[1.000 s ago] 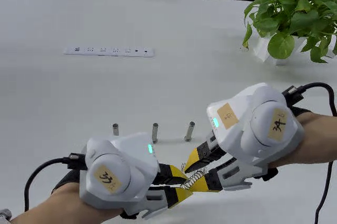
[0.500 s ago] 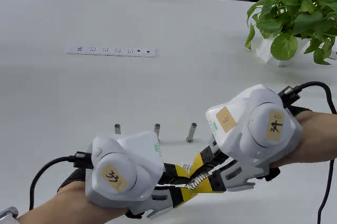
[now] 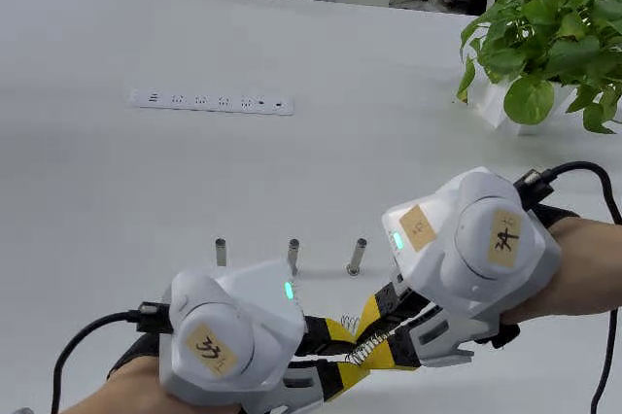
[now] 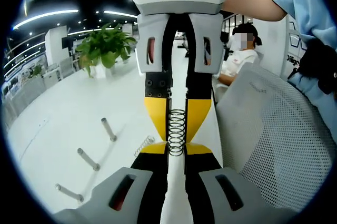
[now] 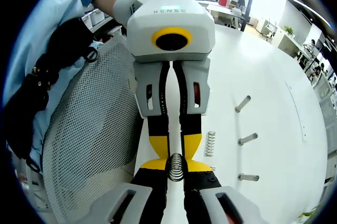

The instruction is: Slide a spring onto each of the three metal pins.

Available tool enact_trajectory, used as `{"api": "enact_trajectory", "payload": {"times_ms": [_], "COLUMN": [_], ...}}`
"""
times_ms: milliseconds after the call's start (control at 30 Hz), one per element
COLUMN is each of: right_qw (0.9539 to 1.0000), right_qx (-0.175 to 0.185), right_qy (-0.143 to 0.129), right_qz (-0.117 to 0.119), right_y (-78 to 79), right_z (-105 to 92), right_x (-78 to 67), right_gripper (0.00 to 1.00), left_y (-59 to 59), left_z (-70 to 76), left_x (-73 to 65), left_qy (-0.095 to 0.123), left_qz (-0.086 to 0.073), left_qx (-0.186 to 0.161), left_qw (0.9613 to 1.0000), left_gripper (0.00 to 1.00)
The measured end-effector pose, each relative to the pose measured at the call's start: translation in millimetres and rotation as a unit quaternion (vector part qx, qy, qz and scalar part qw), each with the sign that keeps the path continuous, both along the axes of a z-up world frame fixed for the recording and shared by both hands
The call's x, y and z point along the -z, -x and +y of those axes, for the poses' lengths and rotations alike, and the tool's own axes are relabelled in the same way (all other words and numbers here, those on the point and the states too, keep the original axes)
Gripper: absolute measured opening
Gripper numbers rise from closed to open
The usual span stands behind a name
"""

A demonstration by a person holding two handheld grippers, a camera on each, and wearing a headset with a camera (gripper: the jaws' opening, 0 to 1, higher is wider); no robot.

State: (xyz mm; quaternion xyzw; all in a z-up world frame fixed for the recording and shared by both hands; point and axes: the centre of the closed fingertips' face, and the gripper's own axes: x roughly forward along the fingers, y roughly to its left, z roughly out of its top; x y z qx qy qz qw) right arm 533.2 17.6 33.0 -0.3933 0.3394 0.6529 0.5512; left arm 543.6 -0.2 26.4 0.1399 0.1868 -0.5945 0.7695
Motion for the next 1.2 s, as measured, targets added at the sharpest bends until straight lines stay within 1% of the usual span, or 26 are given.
{"api": "enact_trajectory", "payload": {"times_ms": [67,100,133,200,267,333,367,467,533,600,633,667,700,733,767,833,867,900,933,967,1000,1033,1100,1133,1200], "right_qw": [1.0000,1.0000,1.0000,1.0000,1.0000,0.9999,0.9999,0.9999,0.9998,0.9998,0.9998,0.9998,0.9997,0.9997,0.9996,0.9995,0.9995,0.9995,0.9994,0.9994,0.9994,0.9993,0.9991,0.9989,0.9989], "right_qx": [-0.001,-0.002,-0.003,-0.002,0.000,-0.002,-0.002,-0.005,-0.007,-0.008,-0.008,-0.008,-0.010,-0.011,-0.013,-0.015,-0.016,-0.017,-0.018,-0.015,-0.014,-0.014,-0.015,-0.016,-0.016], "right_qy": [0.000,-0.001,-0.001,0.000,0.005,0.010,0.011,0.013,0.016,0.019,0.020,0.020,0.021,0.021,0.023,0.025,0.025,0.026,0.026,0.027,0.029,0.031,0.035,0.038,0.040], "right_qz": [-0.001,-0.001,0.000,0.001,-0.001,-0.003,-0.003,-0.002,-0.004,-0.006,-0.006,-0.006,-0.006,-0.006,-0.007,-0.009,-0.009,-0.010,-0.012,-0.012,-0.013,-0.017,-0.020,-0.021,-0.020], "right_y": [-1.2,-1.9,-2.4,-3.9,-6.2,-8.0,-8.9,-9.3,-11.0,-12.6,-13.2,-13.4,-13.7,-13.6,-14.3,-15.5,-16.3,-17.2,-18.6,-21.9,-23.8,-26.7,-29.0,-30.9,-34.2], "right_z": [1.5,2.7,3.4,5.4,5.7,4.8,4.7,4.2,3.6,2.7,2.5,2.6,2.8,3.0,3.2,3.3,3.6,3.8,4.1,4.0,3.5,2.4,1.0,0.5,0.3], "right_x": [0.2,-0.1,-0.2,-0.1,1.4,2.9,3.1,3.6,4.9,6.2,6.7,6.9,7.0,7.1,7.2,7.5,7.2,7.0,6.6,6.5,6.7,6.9,7.1,7.2,7.2], "right_gripper": [0.07,0.07,0.07,0.07,0.07,0.07,0.07,0.07,0.07,0.07,0.07,0.07,0.07,0.07,0.07,0.07,0.07,0.07,0.07,0.07,0.07,0.07,0.07,0.07,0.07], "left_y": [-2.0,-3.6,-4.5,-7.7,-10.5,-15.0,-16.8,-19.9,-22.6,-25.7,-28.0,-29.6,-32.0,-33.6,-35.6,-37.6,-39.4,-40.5,-42.4,-43.8,-44.1,-44.7,-44.7,-46.6,-48.1], "left_z": [2.5,4.2,5.5,9.3,14.0,21.1,25.7,38.3,47.9,56.8,63.7,67.7,73.6,77.3,83.0,89.7,94.7,98.3,102.4,107.6,110.2,114.3,118.4,122.7,126.3], "left_x": [-0.1,-0.2,-0.3,-0.2,1.3,3.0,4.0,8.4,8.9,9.7,10.8,10.5,9.4,8.7,7.0,5.8,5.2,5.1,4.7,5.1,5.7,6.2,6.5,6.5,6.5], "left_qy": [0.002,0.006,0.007,0.007,0.007,0.012,0.015,0.014,0.022,0.025,0.024,0.027,0.032,0.034,0.038,0.039,0.040,0.040,0.038,0.035,0.035,0.037,0.036,0.034,0.035], "left_qz": [-0.001,0.004,0.003,-0.003,-0.003,0.000,0.003,0.005,0.010,0.010,0.009,0.009,0.010,0.010,0.007,0.004,0.003,-0.002,-0.011,-0.016,-0.014,-0.011,-0.015,-0.021,-0.028], "left_qx": [-0.009,-0.017,-0.020,-0.030,-0.040,-0.059,-0.070,-0.094,-0.119,-0.139,-0.152,-0.162,-0.177,-0.185,-0.197,-0.210,-0.222,-0.227,-0.235,-0.245,-0.251,-0.261,-0.268,-0.281,-0.291], "left_qw": [1.0000,0.9998,0.9998,0.9995,0.9992,0.9982,0.9974,0.9954,0.9926,0.9900,0.9880,0.9864,0.9837,0.9820,0.9796,0.9770,0.9743,0.9731,0.9713,0.9686,0.9672,0.9646,0.9626,0.9589,0.9558], "left_gripper": [0.07,0.08,0.09,0.12,0.15,0.17,0.20,0.25,0.30,0.35,0.38,0.41,0.44,0.47,0.50,0.55,0.58,0.61,0.63,0.69,0.73,0.76,0.80,0.84,0.96]}}
